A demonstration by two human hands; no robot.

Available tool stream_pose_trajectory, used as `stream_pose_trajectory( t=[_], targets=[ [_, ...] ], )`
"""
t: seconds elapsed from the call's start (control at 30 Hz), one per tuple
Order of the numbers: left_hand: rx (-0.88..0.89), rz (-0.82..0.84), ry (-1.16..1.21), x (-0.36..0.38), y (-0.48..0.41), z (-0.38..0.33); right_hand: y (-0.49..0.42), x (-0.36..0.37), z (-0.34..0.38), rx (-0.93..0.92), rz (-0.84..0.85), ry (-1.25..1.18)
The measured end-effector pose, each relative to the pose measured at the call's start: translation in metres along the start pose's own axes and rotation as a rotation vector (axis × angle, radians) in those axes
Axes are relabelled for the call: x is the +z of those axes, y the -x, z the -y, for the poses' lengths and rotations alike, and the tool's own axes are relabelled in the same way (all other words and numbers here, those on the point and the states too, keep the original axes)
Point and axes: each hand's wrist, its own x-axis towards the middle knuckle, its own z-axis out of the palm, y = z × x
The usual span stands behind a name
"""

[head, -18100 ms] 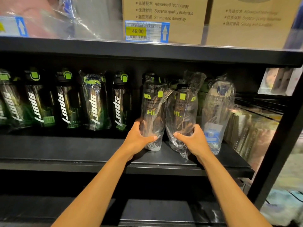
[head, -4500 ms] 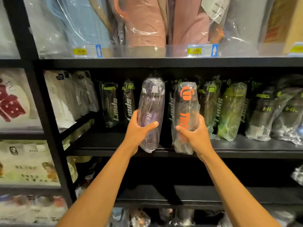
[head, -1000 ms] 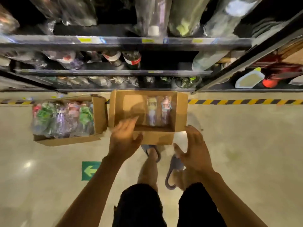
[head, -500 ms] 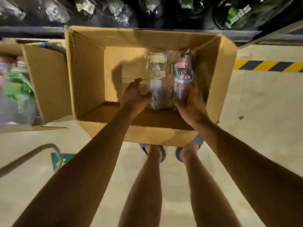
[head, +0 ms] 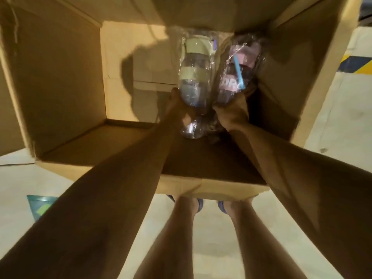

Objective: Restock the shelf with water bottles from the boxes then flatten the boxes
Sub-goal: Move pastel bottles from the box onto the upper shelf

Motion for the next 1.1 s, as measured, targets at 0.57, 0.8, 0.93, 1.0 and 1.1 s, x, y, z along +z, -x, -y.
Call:
stream_pose_trajectory(
  t=[0.57,0.8,0.93,1.0,1.1],
  targets=[
    [0.292,-0.241,0.305,-0.220,0.422,-0.178,0.385,-0.220,0.193,-0.261,0.306,-0.294],
    [0.451,-0.459,0.575,-0.329,0.627,-0.273,0.580,-0.287,0.296,-0.325,0.395,-0.392],
    [0.516,-0.446,0.713,-0.382,0.705,-0.289,0.664,-0.296,0.339,-0.351,0.429,-0.470],
    [0.565,-0.429,0.704,-0.412,0.740,-0.288,0.702,-0.291,0.360,-0.499,0.390,-0.432],
    [0.555,-0.420,0.713,-0.462,0.781,-0.276,0.762,-0.276,0.384,-0.621,0.325,-0.321]
  ],
)
